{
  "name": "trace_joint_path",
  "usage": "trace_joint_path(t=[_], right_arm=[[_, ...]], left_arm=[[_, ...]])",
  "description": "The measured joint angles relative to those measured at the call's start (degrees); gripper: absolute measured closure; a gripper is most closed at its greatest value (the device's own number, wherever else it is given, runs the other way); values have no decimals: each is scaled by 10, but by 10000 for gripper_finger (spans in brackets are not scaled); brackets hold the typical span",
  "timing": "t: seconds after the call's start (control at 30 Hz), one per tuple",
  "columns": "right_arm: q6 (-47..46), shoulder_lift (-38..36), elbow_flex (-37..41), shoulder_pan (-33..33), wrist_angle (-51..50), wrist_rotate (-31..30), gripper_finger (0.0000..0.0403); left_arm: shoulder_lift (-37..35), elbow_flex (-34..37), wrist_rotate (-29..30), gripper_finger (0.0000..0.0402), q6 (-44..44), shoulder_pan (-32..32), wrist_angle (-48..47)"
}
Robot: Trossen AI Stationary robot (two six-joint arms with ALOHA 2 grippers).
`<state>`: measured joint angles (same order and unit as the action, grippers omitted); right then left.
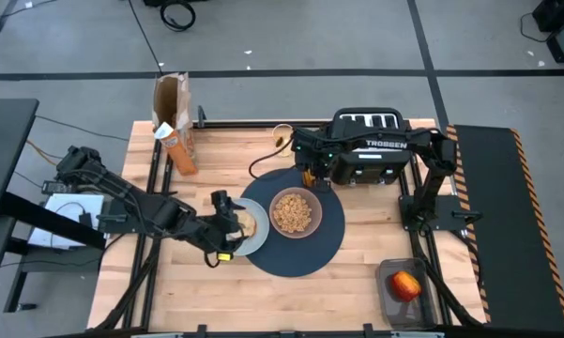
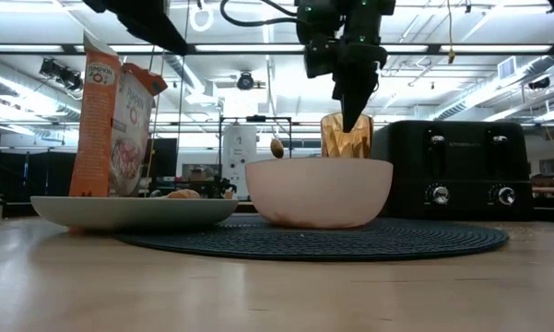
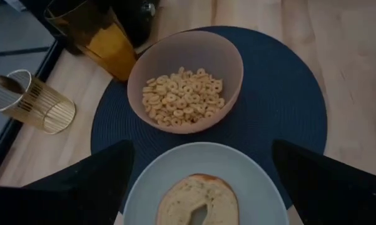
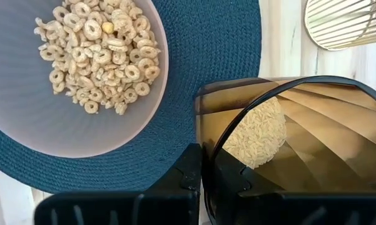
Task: Arrange a breakfast setting
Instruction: Put the yellow cup on the top right of the orange bowl
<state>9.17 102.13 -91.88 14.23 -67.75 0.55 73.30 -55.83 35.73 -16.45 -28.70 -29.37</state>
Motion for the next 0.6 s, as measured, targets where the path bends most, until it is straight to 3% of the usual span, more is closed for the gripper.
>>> trace_joint_path(t=[0.6], right_arm=[[14,-1,0,-9,18,-12,354]], left_arm=[[1,0,-5,20,33,17,18]])
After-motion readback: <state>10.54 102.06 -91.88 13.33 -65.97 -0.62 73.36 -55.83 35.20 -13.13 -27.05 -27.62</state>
